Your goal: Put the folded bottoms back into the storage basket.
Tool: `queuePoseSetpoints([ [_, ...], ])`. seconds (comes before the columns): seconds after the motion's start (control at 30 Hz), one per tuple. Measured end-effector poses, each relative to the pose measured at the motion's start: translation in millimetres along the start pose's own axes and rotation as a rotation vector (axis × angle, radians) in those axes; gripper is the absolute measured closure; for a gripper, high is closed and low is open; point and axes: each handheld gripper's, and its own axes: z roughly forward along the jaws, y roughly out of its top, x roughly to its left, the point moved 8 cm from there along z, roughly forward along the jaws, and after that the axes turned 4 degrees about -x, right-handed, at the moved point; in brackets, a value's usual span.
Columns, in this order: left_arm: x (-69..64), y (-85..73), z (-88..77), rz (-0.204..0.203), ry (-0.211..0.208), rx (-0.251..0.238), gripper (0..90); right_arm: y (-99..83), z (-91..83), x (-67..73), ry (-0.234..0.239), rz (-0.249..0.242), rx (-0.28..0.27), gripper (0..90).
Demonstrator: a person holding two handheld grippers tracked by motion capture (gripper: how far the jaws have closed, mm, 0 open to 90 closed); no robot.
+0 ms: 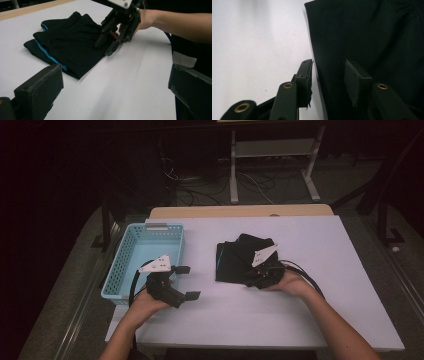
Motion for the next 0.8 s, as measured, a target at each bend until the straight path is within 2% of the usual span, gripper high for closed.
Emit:
queuePoseSetpoints([
  [0.03,0.0,0.0,0.0,0.0,0.0,0.0,0.0,0.0,0.0,0.0,0.0,0.0,0.0,57.8],
  [0.07,-0.1,0.0,0.0,0.0,0.0,0.0,0.0,-0.7,0.4,0.7,-0.011,-0.029,-0.002,58.3],
  [0.17,-0.1,0.0,0.1,-0.001,0.001,0.0,0.0,-1.1,0.7,1.3,-0.023,-0.05,0.001,60.2],
  [0.2,0.0,-0.1,0.1,-0.001,0.001,0.001,0.0,-1.4,1.0,1.5,-0.041,-0.08,0.002,61.9],
  [0.37,0.1,0.0,0.1,-0.003,0.002,0.001,0.0,-2.5,0.9,1.1,-0.051,-0.095,-0.011,65.6],
  [0.47,0.1,-0.1,0.1,-0.003,0.002,0.001,0.0,-2.6,0.4,-3.3,-0.062,-0.09,-0.023,75.1],
  [0.6,0.2,0.0,0.2,-0.004,0.002,0.0,0.0,-2.1,0.3,-6.4,-0.068,-0.067,-0.022,81.7],
  [0.67,0.2,0.1,0.1,-0.005,0.001,0.0,0.0,-0.9,0.3,-7.8,-0.061,-0.034,-0.017,84.0],
  [0.8,0.2,0.0,0.2,-0.005,0.001,0.0,0.0,0.9,-0.4,-9.1,-0.052,-0.003,-0.008,85.1],
])
